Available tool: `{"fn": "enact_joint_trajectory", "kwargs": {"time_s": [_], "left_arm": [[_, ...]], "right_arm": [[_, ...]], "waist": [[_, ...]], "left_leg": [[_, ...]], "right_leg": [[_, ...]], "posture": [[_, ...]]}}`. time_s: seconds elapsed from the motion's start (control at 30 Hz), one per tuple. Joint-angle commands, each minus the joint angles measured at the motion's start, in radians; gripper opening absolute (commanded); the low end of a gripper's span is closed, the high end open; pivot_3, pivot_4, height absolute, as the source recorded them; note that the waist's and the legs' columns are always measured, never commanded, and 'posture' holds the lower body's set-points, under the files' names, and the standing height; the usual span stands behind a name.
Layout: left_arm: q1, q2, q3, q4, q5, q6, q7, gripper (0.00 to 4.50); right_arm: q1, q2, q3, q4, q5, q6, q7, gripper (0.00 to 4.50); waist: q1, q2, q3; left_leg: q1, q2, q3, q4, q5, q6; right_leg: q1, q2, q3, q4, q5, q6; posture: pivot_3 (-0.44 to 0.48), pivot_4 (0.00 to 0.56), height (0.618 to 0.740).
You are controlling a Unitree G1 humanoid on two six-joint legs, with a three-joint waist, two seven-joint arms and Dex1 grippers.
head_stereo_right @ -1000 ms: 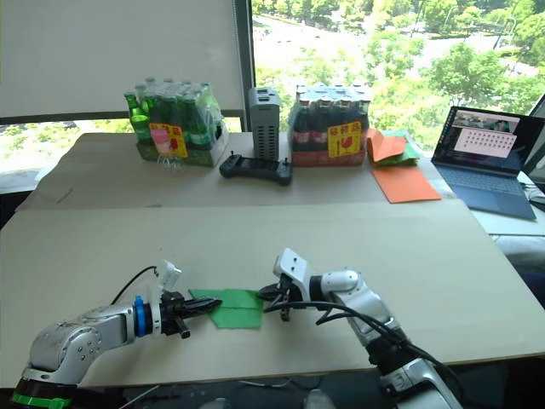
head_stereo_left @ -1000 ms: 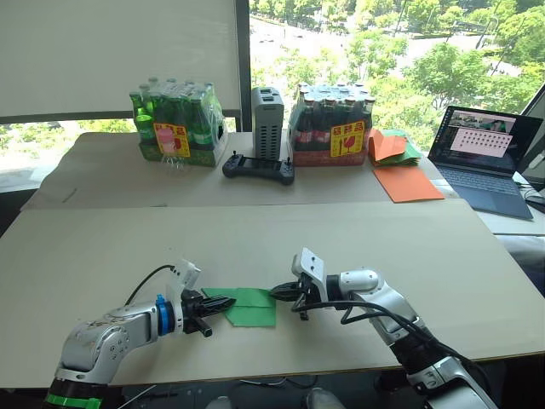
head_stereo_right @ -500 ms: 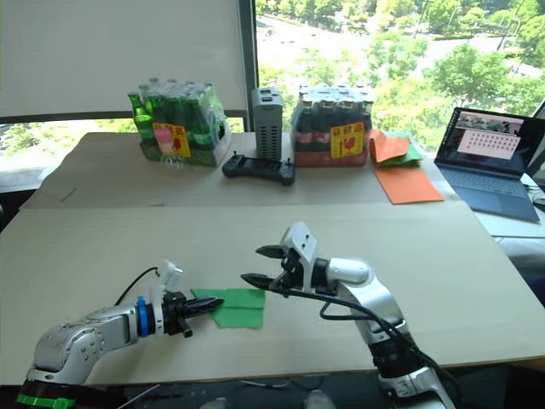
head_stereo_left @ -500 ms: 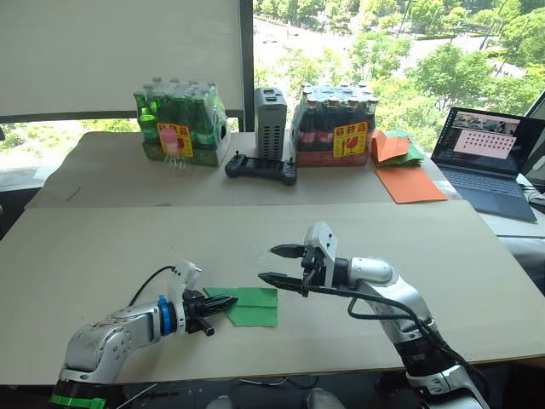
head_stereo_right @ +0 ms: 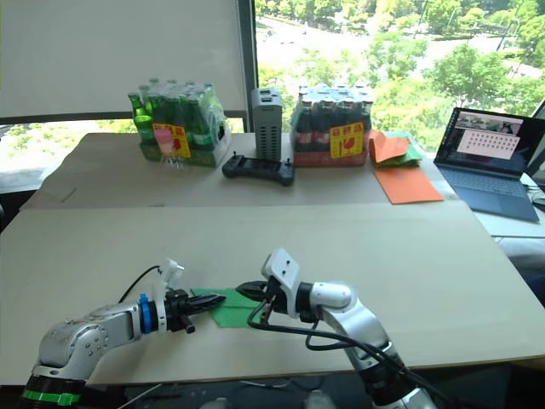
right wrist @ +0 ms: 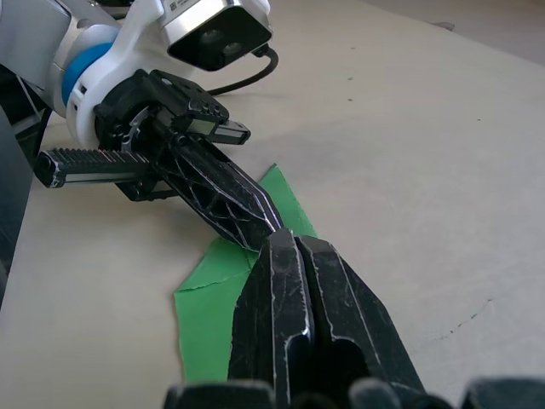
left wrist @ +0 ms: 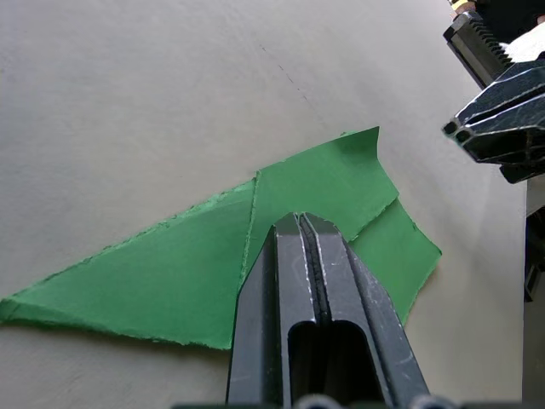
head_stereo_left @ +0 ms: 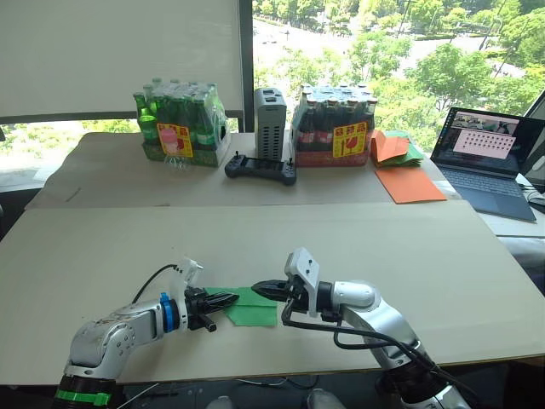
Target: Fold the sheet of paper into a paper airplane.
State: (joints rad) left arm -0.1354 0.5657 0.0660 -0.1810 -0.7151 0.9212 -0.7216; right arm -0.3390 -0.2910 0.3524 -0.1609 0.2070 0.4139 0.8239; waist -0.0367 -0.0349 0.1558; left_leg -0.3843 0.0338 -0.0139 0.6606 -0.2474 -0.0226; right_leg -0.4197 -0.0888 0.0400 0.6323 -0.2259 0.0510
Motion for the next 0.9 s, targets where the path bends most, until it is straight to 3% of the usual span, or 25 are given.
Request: {"fn": "enact_joint_trajectory", "kwargs": {"time_s": [0.03, 0.4, 0.9], "left_arm": [[0.011, 0.002, -0.007, 0.026, 0.031, 0.015, 0.028, 0.0], [0.021, 0.002, 0.001, 0.015, 0.026, 0.018, 0.034, 0.0], [0.023, 0.009, 0.006, 0.022, 0.03, 0.015, 0.028, 0.0]], "right_arm": [[-0.002, -0.014, 0.039, 0.019, -0.045, -0.056, 0.007, 0.03], [-0.031, 0.017, 0.074, 0.125, -0.117, -0.112, -0.004, 0.03], [0.001, -0.078, 0.071, 0.116, -0.147, -0.138, 0.065, 0.03]], "waist": [[0.0, 0.0, 0.0], [0.0, 0.0, 0.0], [-0.001, 0.0, 0.0]], "left_leg": [[0.0, 0.0, 0.0, 0.0, 0.0, 0.0], [0.0, 0.0, 0.0, 0.0, 0.0, 0.0], [0.001, 0.0, 0.0, 0.0, 0.0, 0.0]], "right_leg": [[0.0, 0.0, 0.0, 0.0, 0.0, 0.0], [0.0, 0.0, 0.0, 0.0, 0.0, 0.0], [0.001, 0.0, 0.0, 0.0, 0.0, 0.0]], "posture": [[0.0, 0.15, 0.727], [0.0, 0.15, 0.727], [0.0, 0.15, 0.727]]}}
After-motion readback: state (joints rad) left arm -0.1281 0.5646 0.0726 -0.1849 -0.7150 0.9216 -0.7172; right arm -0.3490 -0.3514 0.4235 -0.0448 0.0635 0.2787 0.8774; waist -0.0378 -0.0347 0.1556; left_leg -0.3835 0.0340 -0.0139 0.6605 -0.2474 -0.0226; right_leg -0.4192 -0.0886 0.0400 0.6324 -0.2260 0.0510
